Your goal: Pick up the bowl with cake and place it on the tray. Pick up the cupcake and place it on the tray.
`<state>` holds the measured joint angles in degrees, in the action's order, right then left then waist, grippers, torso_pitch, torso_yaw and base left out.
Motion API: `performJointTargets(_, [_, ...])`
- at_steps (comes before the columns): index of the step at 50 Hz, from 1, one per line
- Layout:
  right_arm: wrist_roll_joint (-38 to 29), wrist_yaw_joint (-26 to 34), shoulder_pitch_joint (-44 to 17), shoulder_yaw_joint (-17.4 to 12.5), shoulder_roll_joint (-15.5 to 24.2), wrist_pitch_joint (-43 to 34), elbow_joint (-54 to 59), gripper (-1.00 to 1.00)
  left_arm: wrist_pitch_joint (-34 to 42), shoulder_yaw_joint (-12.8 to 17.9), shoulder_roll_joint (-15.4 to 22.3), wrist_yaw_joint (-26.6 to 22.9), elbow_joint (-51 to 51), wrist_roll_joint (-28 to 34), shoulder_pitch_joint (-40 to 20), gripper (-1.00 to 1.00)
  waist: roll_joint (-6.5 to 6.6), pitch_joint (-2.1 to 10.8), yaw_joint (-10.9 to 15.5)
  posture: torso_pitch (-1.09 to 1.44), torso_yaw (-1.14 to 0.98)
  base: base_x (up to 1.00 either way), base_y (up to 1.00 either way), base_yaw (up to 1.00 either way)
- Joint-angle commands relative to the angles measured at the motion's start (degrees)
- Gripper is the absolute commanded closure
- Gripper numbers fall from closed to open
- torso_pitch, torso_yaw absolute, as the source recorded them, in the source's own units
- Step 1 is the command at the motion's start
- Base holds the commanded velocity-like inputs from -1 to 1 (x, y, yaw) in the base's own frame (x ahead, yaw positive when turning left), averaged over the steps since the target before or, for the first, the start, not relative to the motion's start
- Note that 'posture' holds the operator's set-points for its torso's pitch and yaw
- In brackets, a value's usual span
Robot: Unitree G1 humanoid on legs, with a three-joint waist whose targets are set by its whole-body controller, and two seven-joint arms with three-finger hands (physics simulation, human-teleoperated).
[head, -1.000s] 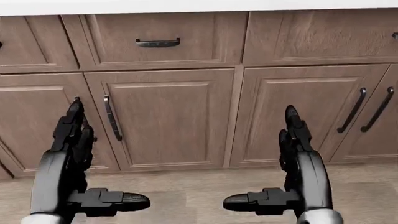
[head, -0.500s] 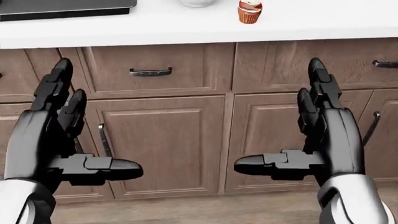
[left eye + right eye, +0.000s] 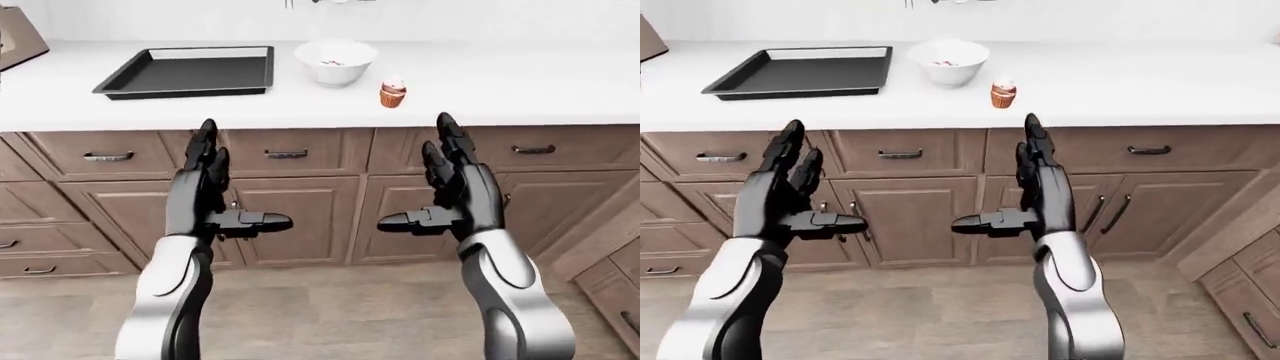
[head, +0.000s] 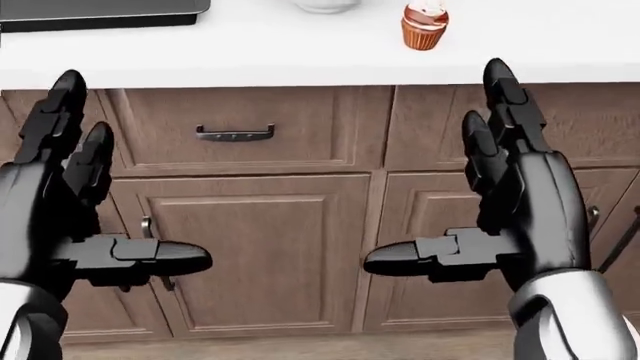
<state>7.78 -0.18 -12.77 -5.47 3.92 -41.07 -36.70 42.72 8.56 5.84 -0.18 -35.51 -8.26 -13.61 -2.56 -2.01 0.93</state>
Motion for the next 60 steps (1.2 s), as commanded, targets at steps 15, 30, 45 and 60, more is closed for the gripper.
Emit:
performJointTargets(15, [5.3,-0.9,0.0,-1.5,0.7,-0.1,-2.8,-1.00,-1.4,-0.4,0.0,-0.5,-1.6,0.0,0.7,-1.00,6.44,2.18,0.3,0.00,0.00,0.00,-0.28,0.00])
performJointTargets(30, [2.8,-0.6,-0.4,-0.7,1.0,-1.3,-4.9,-1.00,1.8,1.3,1.6,-0.5,-3.2,-1.0,-1.9,-1.00,0.00,1.18,0.0,0.00,0.00,0.00,-0.22,0.00])
performJointTargets(45, [3.3,-0.2,-0.3,-2.0,1.1,-1.3,-5.6,-1.00,2.5,1.9,1.7,0.0,-4.4,-2.3,-1.4,-1.00,5.84,0.37,-0.5,0.00,0.00,0.16,0.00,0.00])
performJointTargets(60, [4.8,-0.8,0.0,-3.3,1.8,-1.8,-7.0,-1.00,2.3,2.7,2.4,0.4,-3.9,-3.4,-2.1,-1.00,-1.12,-0.24,0.1,0.00,0.00,0.35,0.00,0.00])
